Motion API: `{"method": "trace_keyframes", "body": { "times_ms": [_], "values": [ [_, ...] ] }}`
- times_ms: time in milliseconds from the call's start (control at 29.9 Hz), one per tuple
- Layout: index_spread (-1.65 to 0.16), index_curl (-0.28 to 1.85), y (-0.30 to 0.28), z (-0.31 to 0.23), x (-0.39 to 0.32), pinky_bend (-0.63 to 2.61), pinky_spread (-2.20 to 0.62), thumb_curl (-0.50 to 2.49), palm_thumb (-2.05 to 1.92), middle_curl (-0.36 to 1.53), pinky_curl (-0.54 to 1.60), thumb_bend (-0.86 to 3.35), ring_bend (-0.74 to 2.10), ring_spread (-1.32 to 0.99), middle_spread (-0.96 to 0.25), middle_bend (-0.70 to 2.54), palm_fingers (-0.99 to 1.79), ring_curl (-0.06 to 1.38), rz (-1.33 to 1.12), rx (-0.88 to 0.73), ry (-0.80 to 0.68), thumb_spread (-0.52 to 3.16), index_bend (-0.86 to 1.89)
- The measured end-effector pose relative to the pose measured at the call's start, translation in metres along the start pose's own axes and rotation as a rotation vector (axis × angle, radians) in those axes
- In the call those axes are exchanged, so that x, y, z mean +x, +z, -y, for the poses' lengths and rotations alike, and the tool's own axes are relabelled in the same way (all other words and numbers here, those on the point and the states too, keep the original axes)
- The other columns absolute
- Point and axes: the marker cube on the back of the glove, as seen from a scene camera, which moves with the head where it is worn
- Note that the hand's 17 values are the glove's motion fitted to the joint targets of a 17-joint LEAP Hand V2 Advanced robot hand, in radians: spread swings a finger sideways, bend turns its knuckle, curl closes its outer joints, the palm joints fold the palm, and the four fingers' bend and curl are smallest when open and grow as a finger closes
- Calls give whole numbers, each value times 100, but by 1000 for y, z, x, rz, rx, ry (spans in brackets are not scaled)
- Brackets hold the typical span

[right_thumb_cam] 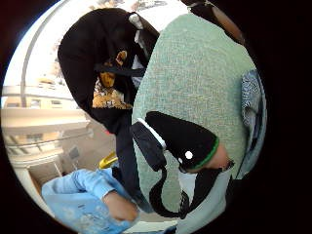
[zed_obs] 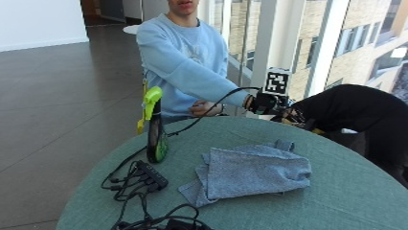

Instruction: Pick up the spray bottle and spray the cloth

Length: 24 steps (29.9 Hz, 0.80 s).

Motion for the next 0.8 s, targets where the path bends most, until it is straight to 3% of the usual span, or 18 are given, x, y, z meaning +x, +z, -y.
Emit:
{"method": "trace_keyframes", "body": {
  "times_ms": [469, 803],
  "values": [
    [-42, 23, -3, -14, 25, 26, 21, 18, 35, 30, 26, 1, 26, -3, -7, 35, 43, 22, -69, -21, -41, 107, 14],
    [-43, 24, -31, -104, 39, 26, 21, 20, 30, 32, 29, -3, 26, -2, -6, 32, 41, 24, 55, 103, 7, 105, 14]
  ]
}}
